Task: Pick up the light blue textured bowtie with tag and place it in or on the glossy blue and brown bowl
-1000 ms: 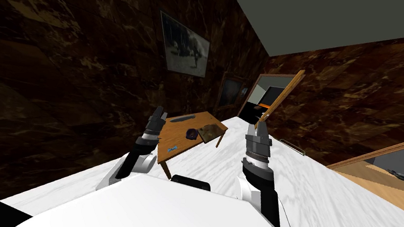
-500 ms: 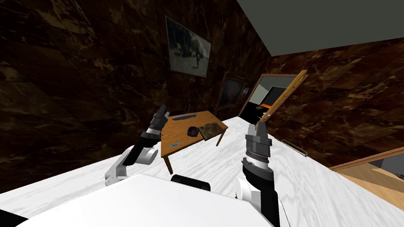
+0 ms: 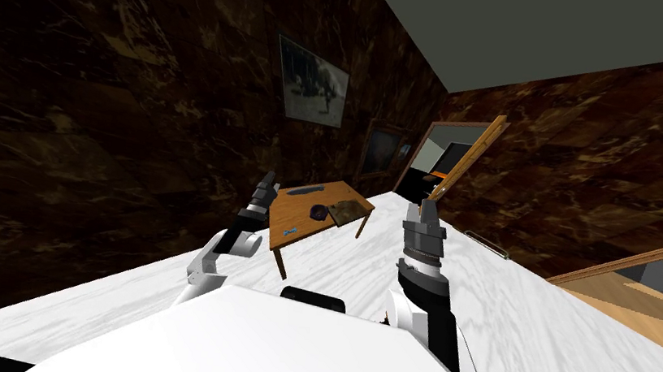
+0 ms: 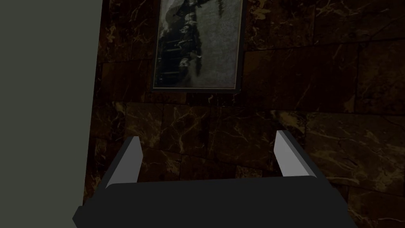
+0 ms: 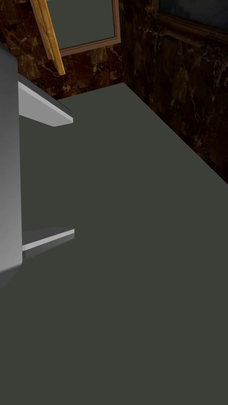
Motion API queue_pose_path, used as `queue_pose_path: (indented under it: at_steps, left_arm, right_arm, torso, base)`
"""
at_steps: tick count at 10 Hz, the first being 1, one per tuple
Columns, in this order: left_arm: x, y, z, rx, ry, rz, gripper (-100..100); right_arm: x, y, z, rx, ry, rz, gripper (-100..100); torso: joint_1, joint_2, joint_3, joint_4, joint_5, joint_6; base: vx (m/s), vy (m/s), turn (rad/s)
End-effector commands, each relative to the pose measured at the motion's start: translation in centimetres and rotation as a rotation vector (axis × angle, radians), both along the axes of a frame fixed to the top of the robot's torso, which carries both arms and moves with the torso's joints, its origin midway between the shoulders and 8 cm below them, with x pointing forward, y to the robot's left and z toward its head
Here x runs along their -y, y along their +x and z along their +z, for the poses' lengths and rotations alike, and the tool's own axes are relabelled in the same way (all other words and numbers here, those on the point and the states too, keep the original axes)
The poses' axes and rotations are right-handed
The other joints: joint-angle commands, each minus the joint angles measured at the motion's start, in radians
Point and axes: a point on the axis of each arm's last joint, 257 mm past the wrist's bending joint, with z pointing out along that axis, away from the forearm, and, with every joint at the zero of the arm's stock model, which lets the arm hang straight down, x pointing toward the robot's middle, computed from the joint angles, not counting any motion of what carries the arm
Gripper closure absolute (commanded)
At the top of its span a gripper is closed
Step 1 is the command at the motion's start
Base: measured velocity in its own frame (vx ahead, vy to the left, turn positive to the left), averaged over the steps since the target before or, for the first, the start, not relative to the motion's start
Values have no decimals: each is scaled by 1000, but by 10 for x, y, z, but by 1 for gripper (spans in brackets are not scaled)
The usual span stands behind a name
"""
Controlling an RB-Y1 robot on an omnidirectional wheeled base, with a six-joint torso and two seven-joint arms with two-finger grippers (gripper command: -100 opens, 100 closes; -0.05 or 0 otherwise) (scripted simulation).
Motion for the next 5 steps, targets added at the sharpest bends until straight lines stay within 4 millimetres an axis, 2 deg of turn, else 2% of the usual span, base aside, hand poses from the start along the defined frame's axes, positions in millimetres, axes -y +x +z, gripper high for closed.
queue_pose_path:
  at_steps: [1,2,4,5]
  left_arm:
    - [-7,17,-5,-35,-28,1,-100]
    - [-7,17,-6,-38,-28,2,-100]
    - [-22,43,-20,-97,-79,8,-100]
    - [-22,46,-23,-113,-82,10,-100]
  right_arm:
    - [0,0,0,0,0,0,0]
    - [0,0,0,0,0,0,0]
    - [0,0,0,0,0,0,0]
    - [0,0,0,0,0,0,0]
  torso:
    - [0,0,0,0,0,0]
    - [0,-1,-1,0,0,0]
    - [0,-2,-1,-1,0,0]
    - [-1,-1,-1,0,0,0]
  base:
    - [-65,-22,48]
    - [-44,-18,21]
    - [-65,-26,66]
    - [-61,-23,33]
